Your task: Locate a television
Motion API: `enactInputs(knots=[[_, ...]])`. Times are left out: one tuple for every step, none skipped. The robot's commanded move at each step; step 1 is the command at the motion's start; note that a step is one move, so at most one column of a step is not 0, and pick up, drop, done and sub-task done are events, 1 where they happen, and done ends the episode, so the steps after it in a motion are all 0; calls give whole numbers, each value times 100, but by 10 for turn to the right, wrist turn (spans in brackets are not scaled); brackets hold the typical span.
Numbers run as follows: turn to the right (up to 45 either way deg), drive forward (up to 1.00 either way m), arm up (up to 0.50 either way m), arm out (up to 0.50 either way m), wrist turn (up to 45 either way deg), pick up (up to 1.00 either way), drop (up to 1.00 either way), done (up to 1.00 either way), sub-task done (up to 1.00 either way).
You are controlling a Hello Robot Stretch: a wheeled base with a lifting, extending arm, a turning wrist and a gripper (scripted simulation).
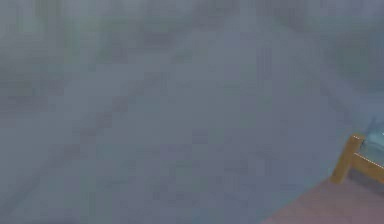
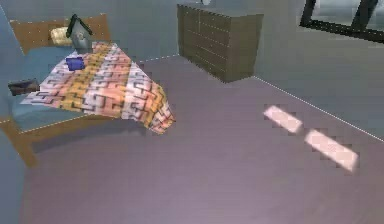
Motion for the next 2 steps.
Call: enactInputs(knots=[[-450,0,0,0,0,0,0,0,0],[-450,0,0,0,0,0,0,0,0]])
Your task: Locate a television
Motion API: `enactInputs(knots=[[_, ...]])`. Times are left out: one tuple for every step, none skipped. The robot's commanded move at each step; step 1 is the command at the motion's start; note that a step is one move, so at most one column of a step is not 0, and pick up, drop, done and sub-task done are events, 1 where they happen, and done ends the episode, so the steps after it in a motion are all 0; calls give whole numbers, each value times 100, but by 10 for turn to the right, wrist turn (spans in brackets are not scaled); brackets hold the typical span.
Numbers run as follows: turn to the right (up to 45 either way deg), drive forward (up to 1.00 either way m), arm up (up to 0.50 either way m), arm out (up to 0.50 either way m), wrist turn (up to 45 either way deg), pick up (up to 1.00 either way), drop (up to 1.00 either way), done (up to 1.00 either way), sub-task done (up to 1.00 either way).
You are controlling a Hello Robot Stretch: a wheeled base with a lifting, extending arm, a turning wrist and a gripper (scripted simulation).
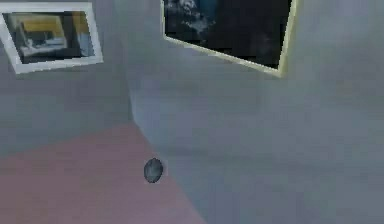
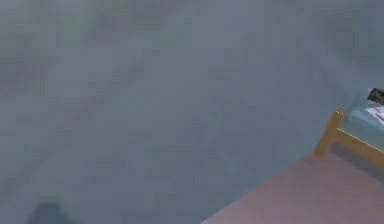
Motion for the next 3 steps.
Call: enactInputs(knots=[[-450,0,0,0,0,0,0,0,0],[-240,0,0,0,0,0,0,0,0],[0,100,0,0,0,0,0,0,0]])
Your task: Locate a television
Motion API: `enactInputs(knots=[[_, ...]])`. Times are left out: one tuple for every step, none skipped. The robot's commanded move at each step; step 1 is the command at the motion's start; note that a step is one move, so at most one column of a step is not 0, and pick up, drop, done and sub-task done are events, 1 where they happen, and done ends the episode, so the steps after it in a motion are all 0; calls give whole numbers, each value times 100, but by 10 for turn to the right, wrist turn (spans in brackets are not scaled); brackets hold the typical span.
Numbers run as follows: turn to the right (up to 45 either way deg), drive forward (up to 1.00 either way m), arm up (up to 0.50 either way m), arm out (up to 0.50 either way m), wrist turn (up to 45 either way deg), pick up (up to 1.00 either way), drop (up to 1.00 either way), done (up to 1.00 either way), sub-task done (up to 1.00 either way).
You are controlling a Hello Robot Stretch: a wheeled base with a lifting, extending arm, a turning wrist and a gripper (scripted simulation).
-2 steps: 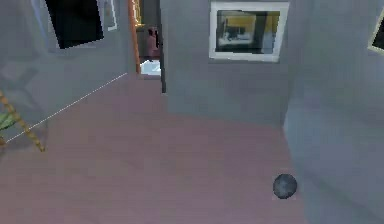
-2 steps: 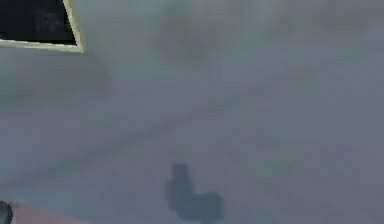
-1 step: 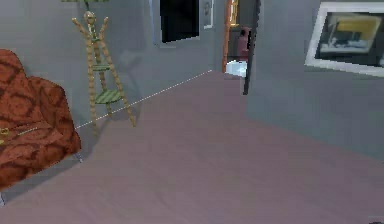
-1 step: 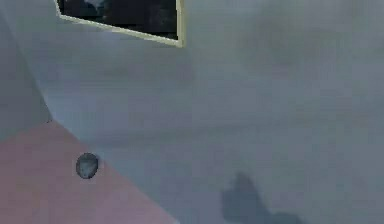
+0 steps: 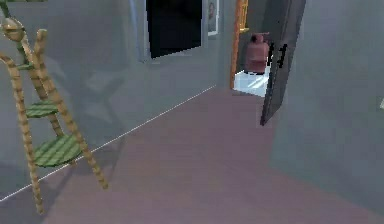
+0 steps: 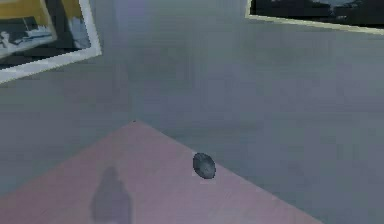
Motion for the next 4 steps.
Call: enactInputs(knots=[[-30,0,0,0,0,0,0,0,0],[0,100,0,0,0,0,0,0,0],[0,55,0,0,0,0,0,0,0],[0,0,0,0,0,0,0,100,0]])
